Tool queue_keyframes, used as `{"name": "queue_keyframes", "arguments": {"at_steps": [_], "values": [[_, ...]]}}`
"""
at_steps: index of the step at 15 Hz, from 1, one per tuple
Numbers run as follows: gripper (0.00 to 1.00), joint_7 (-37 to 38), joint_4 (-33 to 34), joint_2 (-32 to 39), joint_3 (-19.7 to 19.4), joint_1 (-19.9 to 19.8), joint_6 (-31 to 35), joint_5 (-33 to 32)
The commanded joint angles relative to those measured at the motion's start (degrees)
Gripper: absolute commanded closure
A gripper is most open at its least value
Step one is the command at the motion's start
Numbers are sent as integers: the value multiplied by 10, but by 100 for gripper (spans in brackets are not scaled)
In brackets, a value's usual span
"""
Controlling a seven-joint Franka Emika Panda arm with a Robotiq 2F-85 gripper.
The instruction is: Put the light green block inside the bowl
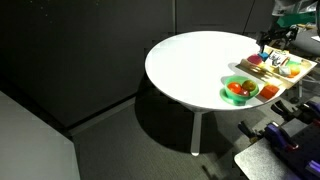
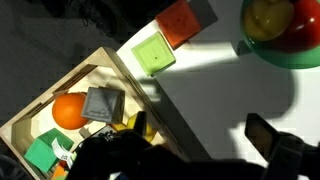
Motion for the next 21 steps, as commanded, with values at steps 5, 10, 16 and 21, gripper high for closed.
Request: {"name": "queue_keyframes", "arguments": {"at_steps": [5, 10, 16, 21], "values": [[0, 7, 22, 70, -25, 7, 71, -31], [0, -13, 21, 99, -33, 2, 108, -19], [0, -4, 5, 110, -39, 3, 122, -9], [0, 10, -4, 116, -48, 4, 131, -5]]}}
